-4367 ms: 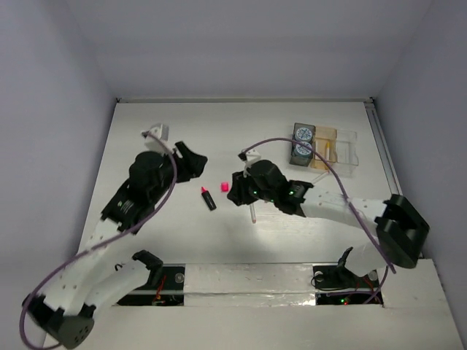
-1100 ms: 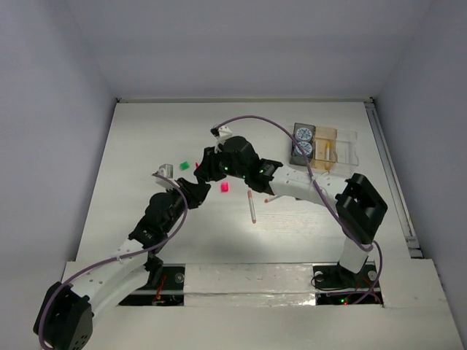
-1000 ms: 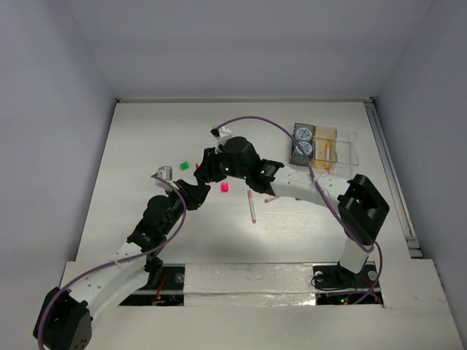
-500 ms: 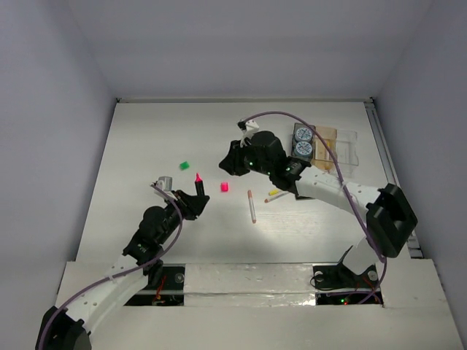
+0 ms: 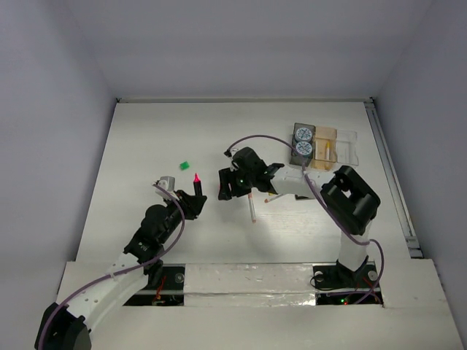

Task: Sort the stationery into containers
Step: Close the pen cap on the pen.

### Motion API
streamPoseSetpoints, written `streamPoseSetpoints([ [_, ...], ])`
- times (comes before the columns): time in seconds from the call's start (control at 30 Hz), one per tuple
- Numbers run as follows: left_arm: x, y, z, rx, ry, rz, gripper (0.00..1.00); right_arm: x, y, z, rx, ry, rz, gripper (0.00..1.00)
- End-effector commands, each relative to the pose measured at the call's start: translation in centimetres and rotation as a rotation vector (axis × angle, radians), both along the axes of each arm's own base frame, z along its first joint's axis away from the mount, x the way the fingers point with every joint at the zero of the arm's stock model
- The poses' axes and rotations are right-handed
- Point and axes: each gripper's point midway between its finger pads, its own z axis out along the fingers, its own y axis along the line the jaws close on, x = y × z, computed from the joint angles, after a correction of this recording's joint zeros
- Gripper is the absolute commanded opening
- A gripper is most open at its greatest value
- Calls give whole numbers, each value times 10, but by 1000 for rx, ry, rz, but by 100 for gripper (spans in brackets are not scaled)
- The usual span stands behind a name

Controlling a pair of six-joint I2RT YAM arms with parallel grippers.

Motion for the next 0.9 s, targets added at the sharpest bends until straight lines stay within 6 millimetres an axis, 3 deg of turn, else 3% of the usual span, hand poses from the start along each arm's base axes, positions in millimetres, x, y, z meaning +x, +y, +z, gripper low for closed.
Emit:
streamPoseSetpoints([
  [0.0,11,2,33,2,-105,18,0,-7,34,34,173,5,103,63],
  [0.37,15,9,33,29,-126,56,0,-3,60,5,168,67,114,65],
  [0.6,17,24,41,48,-149,128,0,15,71,7,151,12,80,65],
  [0.87,16,29,44,45,-160,149,0,25,62,-9,74,-3,31,66],
])
